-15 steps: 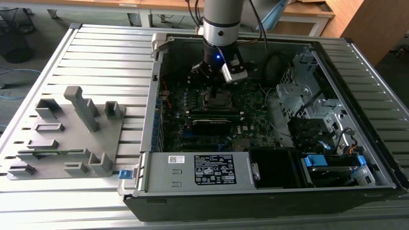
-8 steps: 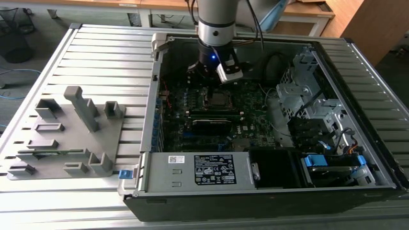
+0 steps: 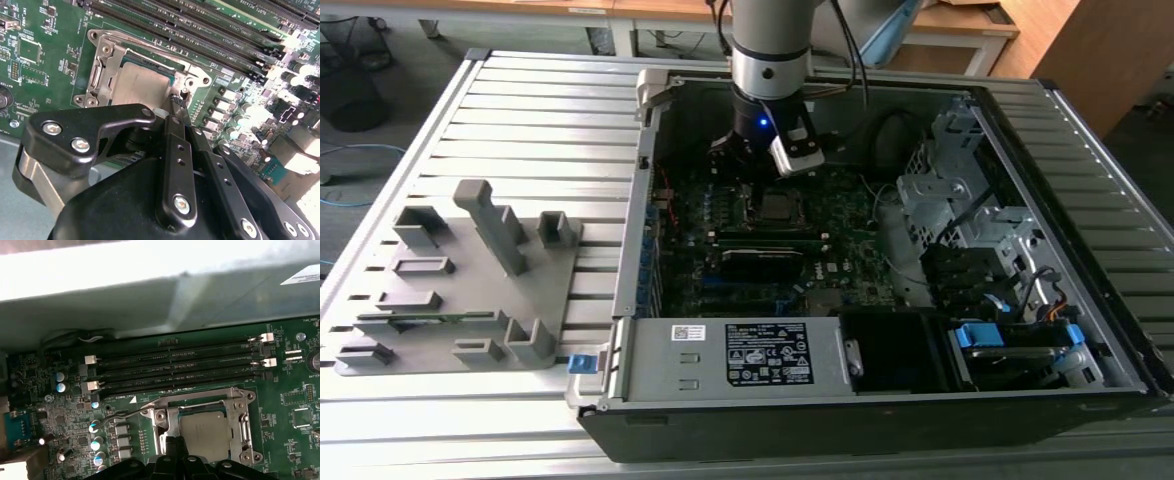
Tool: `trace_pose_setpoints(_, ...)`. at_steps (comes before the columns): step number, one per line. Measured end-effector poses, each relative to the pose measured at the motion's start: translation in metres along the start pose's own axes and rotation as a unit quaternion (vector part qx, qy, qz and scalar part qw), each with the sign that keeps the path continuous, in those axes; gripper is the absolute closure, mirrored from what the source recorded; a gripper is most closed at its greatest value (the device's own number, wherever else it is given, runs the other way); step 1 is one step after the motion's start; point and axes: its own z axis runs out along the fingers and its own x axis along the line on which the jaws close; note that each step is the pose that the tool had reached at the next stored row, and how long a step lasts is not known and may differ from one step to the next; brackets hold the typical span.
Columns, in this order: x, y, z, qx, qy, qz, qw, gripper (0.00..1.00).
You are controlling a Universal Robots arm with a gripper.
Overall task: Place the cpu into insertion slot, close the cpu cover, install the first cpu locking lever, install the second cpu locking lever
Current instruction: 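Close the cpu cover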
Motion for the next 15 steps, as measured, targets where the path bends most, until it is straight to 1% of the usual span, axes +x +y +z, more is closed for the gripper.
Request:
trace_pose_setpoints(5,0.0002,0.0018,0.0006,-0.0002,-0.0001,0.000,1.0000,0.89)
trace_pose_setpoints(7,0.0008,0.0019,0.0019,-0.0001,-0.0004,0.000,1.0000,0.89)
trace_pose_setpoints(11,0.0009,0.0020,0.0024,-0.0006,-0.0007,-0.010,0.9999,0.89)
trace_pose_setpoints(15,0.0022,0.0034,0.0025,0.0006,-0.0010,-0.012,0.9999,0.89)
